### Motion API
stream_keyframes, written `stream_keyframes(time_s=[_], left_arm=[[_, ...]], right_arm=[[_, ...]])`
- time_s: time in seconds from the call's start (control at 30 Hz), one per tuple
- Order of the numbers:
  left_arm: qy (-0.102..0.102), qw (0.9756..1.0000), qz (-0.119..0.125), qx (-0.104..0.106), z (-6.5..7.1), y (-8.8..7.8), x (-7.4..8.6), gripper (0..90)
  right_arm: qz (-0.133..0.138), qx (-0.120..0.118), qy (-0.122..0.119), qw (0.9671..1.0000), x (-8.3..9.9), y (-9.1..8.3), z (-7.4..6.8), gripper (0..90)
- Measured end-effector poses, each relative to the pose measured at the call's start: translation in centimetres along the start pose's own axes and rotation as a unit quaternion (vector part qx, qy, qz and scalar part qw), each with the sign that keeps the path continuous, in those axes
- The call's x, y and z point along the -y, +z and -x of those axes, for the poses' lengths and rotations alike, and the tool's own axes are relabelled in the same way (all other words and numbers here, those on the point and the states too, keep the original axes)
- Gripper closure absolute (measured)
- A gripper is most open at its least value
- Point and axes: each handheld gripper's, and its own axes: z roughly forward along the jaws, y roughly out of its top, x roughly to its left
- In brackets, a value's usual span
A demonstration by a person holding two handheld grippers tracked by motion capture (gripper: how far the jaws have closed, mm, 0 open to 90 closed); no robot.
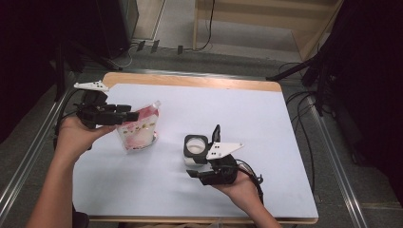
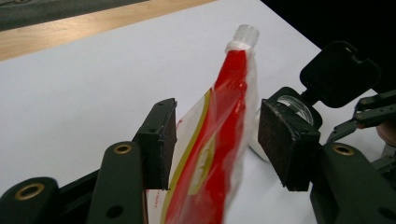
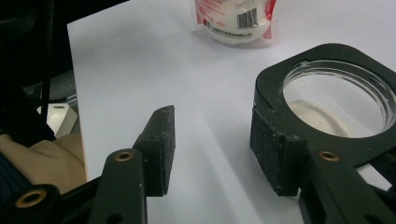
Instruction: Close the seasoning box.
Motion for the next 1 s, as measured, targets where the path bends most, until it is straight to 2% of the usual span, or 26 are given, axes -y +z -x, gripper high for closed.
stream_keyframes(time_s=[0.1, 0.2, 0.37, 0.5, 0.53, 0.57, 0.6, 0.67, 0.8, 0.93, 1.0], left_arm=[[0.007, 1.0000, -0.001, -0.004, 0.2, -1.0, -0.1, 47.5], [-0.002, 0.9998, 0.017, -0.008, 0.1, -1.9, -0.2, 47.6], [-0.006, 0.9993, 0.033, -0.015, -0.2, -3.0, -0.2, 47.5], [-0.013, 0.9988, 0.037, -0.028, -0.8, -3.5, 0.0, 47.6], [-0.013, 0.9988, 0.037, -0.028, -0.8, -3.5, 0.0, 47.8], [-0.023, 0.9982, 0.044, -0.034, -1.1, -3.6, 0.0, 47.7], [-0.023, 0.9982, 0.044, -0.034, -1.1, -3.6, 0.0, 47.5], [-0.017, 0.9972, 0.055, -0.048, -1.4, -3.8, 0.2, 47.5], [-0.029, 0.9963, 0.047, -0.066, -2.5, -3.7, 0.6, 47.8], [-0.050, 0.9947, 0.046, -0.077, -3.7, -3.1, 1.2, 47.8], [-0.050, 0.9946, 0.042, -0.081, -4.0, -2.9, 1.4, 47.6]], right_arm=[[-0.003, -0.001, 0.002, 1.0000, 0.0, -0.2, 0.0, 50.9], [-0.004, 0.000, -0.001, 1.0000, 0.1, -0.3, 0.1, 50.9], [-0.006, 0.000, -0.003, 1.0000, 0.2, -0.5, 0.0, 50.9], [-0.006, -0.001, -0.001, 1.0000, 0.3, -0.7, 0.1, 50.9], [-0.006, -0.001, -0.001, 1.0000, 0.3, -0.7, 0.1, 50.9], [-0.005, -0.001, 0.003, 1.0000, 0.4, -0.9, 0.1, 51.0], [-0.005, 0.000, 0.005, 1.0000, 0.5, -1.0, 0.1, 51.0], [-0.005, 0.000, 0.005, 1.0000, 0.6, -1.3, 0.2, 51.2], [-0.003, 0.004, 0.010, 0.9999, 1.0, -2.0, 0.4, 52.5], [0.000, 0.007, 0.016, 0.9998, 1.2, -2.9, 0.9, 55.5], [0.001, 0.009, 0.019, 0.9998, 1.2, -3.1, 1.0, 56.1]])
